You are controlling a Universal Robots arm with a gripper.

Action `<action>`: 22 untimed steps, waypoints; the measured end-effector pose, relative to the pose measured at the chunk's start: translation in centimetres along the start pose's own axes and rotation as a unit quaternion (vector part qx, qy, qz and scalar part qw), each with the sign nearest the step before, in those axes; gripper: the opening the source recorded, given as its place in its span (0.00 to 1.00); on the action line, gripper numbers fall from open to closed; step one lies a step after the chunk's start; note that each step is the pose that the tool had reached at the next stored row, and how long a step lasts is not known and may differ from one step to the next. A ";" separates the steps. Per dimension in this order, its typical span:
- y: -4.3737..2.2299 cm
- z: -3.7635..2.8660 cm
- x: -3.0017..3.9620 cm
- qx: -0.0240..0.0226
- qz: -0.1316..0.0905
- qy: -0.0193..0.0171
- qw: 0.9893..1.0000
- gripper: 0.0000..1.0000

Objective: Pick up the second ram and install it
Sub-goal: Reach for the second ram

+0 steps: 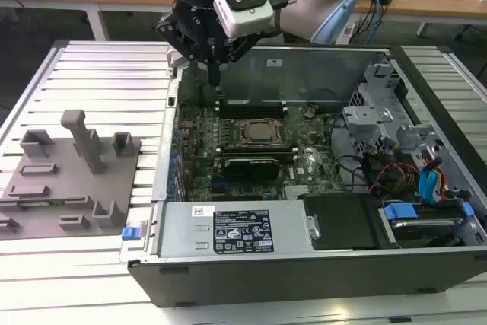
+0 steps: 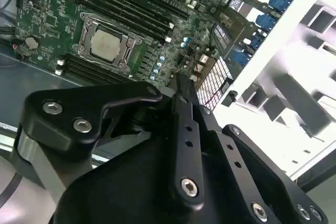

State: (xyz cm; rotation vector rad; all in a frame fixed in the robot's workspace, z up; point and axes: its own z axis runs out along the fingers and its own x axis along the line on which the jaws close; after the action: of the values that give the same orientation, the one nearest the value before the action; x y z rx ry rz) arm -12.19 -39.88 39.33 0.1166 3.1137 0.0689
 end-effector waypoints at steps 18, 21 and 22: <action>-0.42 -0.14 5.66 0.000 0.000 0.000 1.000 0.11; -0.52 -0.17 7.00 0.000 0.000 0.000 1.000 0.11; -0.55 -0.18 7.44 0.000 0.000 0.000 1.000 0.11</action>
State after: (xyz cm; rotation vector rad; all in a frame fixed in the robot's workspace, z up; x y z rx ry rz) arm -19.65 -39.88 39.30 0.1168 3.1136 0.0689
